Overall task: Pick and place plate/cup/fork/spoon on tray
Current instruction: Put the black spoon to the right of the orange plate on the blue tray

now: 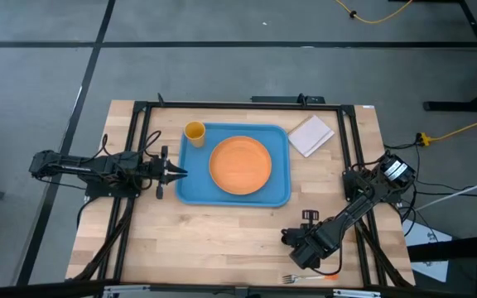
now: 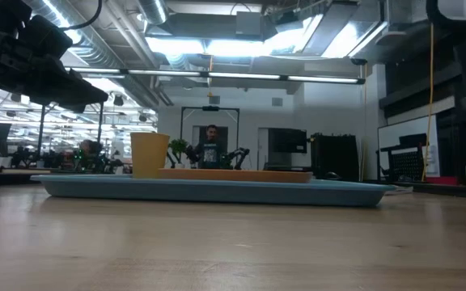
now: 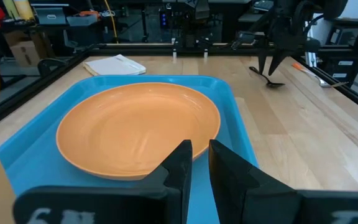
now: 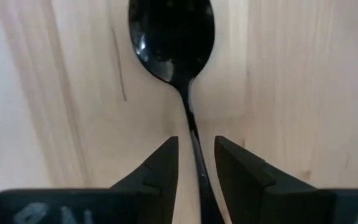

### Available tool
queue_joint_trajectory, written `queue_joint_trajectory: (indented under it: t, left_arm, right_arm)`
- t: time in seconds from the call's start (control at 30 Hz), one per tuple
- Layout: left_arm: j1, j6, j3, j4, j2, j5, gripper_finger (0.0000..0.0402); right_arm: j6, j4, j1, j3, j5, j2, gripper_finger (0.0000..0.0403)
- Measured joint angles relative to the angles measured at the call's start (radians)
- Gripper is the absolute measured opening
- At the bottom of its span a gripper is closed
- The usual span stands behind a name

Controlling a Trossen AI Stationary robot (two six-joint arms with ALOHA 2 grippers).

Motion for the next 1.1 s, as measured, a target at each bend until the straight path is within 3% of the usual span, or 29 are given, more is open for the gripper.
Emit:
queue_joint_trajectory:
  t: [0.63, 0.77, 0.9, 1.1]
  left_arm:
    - [0.000, 0.000, 0.000, 0.000, 0.000, 0.000, 0.0047]
    - [0.000, 0.000, 0.000, 0.000, 0.000, 0.000, 0.0047]
    - [0.000, 0.000, 0.000, 0.000, 0.000, 0.000, 0.0047]
    - [0.000, 0.000, 0.000, 0.000, 0.000, 0.000, 0.0047]
  right_arm:
    - [0.000, 0.071, -0.007, -0.070, -0.007, -0.007, 0.0106]
    - [0.001, 0.081, -0.009, -0.071, -0.012, -0.006, 0.0073]
    - [0.040, 0.096, -0.021, -0.072, -0.022, -0.006, 0.0017]
    - [0.156, 0.087, -0.044, -0.058, -0.052, -0.003, 0.0007]
